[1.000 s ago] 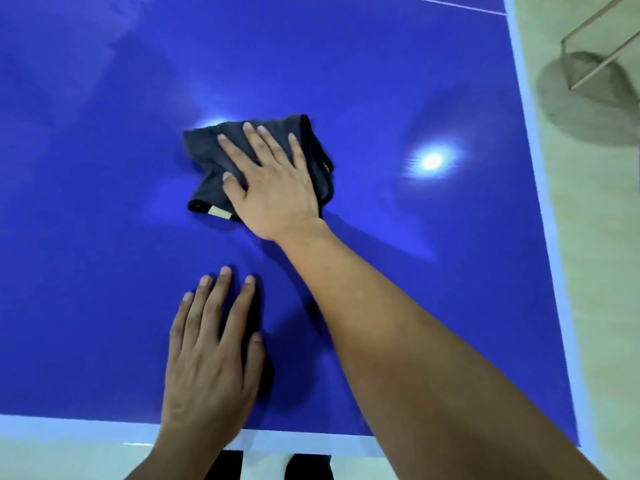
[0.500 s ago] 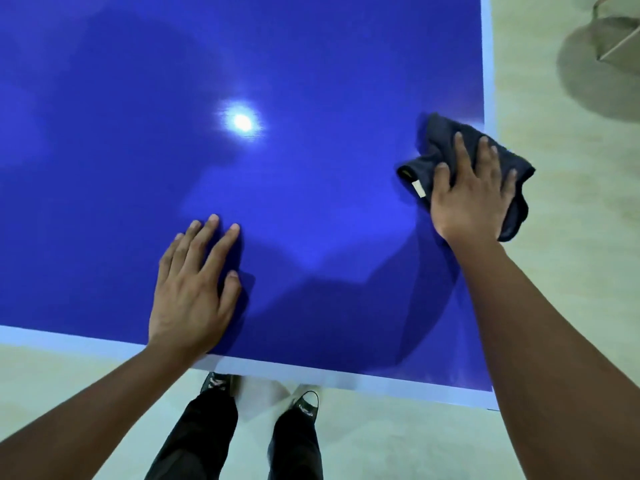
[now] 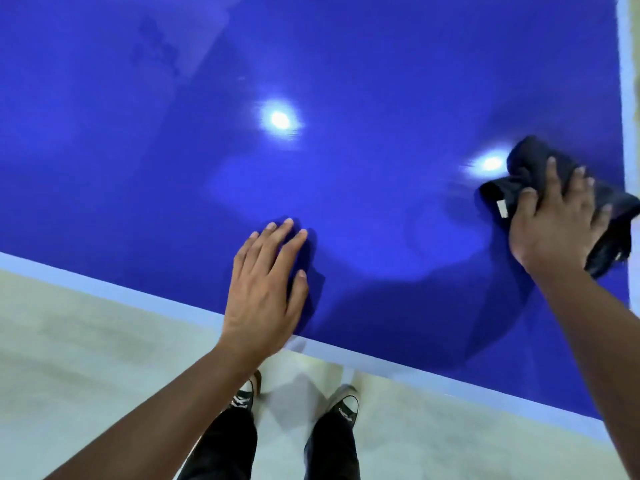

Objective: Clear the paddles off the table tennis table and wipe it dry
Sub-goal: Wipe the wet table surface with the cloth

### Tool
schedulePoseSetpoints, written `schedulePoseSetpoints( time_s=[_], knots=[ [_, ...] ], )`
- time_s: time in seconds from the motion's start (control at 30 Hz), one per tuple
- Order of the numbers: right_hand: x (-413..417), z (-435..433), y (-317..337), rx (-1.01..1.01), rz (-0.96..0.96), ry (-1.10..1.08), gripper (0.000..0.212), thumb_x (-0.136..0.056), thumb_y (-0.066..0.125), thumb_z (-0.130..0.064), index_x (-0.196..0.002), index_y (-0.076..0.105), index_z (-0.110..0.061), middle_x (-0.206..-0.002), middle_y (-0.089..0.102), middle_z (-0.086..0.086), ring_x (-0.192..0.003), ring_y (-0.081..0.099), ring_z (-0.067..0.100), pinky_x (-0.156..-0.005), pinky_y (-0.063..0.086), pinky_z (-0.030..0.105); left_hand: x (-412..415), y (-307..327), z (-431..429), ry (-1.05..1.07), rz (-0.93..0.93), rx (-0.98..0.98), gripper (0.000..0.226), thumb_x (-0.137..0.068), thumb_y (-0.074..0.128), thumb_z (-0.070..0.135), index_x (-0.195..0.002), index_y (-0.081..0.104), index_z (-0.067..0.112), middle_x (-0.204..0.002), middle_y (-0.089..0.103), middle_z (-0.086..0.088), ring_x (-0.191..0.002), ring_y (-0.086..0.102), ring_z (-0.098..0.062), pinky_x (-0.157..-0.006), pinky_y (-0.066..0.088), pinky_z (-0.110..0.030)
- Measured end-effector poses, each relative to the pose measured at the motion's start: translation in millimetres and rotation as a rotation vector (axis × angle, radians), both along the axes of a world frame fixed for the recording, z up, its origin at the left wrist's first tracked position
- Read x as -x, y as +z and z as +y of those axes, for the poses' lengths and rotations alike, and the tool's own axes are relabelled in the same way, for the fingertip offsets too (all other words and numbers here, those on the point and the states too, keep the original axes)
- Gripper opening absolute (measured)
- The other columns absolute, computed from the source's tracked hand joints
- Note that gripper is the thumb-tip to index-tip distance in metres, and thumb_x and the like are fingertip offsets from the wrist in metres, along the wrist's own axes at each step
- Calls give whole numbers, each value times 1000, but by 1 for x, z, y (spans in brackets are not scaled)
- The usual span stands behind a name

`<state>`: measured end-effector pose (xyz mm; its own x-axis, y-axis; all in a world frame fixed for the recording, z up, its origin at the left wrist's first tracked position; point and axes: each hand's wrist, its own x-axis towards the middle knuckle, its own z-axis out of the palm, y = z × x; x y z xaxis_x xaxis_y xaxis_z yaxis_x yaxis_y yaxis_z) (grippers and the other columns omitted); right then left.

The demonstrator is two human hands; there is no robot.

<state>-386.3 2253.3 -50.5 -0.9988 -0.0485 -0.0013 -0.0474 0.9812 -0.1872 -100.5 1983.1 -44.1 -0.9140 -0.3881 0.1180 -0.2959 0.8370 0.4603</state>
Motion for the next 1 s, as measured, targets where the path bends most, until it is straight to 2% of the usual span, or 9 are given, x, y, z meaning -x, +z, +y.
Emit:
schedulePoseSetpoints(
  time_s=[0.17,0.27,0.37,0.6,0.73,0.83,1.0],
  knots=[
    [-56,-116,-5,15,66,107,66,-100,25,-50,-163,22,-29,-170,16,13,-157,12,27,-125,1,57,-68,-4,-77,100,-21,111,47,-100,44,25,-142,54,8,-154,45,-11,-146,37,-33,-121,25,-50],
    [-88,-189,-8,9,60,196,64,-102,25,-49,-163,21,-31,-171,15,11,-158,9,24,-126,0,57,-102,-5,-111,142,-22,114,48,-99,43,24,-143,52,6,-154,44,-14,-146,38,-35,-120,27,-54],
    [-118,-261,-8,-5,65,306,64,-102,22,-50,-164,16,-33,-171,12,9,-158,6,24,-126,-1,56,-125,-6,-138,117,-5,104,46,-99,44,21,-140,55,4,-151,49,-14,-143,42,-34,-120,27,-54],
    [-202,-392,-7,-14,76,618,62,-103,27,-49,-163,21,-32,-171,16,10,-158,9,25,-125,1,56,-142,-5,-166,29,21,36,40,-98,48,16,-134,59,3,-147,51,-15,-136,47,-37,-112,35,-57],
    [-217,-411,-8,-1,67,708,61,-105,28,-48,-163,22,-32,-171,16,9,-158,10,25,-125,-1,55,-143,-7,-159,52,12,42,41,-98,47,18,-133,58,2,-145,51,-17,-136,47,-40,-117,31,-56],
    [-213,-399,-5,18,34,740,59,-106,27,-48,-163,21,-35,-171,14,4,-158,8,20,-126,-3,52,-135,-1,-140,51,30,77,38,-96,51,19,-130,61,4,-139,56,-15,-128,51,-41,-113,34,-53],
    [-195,-318,-5,87,18,713,57,-106,30,-47,-162,24,-36,-171,16,1,-158,9,15,-127,-4,48,-100,10,-72,-103,52,109,39,-98,51,25,-129,62,5,-138,56,-15,-125,53,-39,-105,39,-50]
  ],
)
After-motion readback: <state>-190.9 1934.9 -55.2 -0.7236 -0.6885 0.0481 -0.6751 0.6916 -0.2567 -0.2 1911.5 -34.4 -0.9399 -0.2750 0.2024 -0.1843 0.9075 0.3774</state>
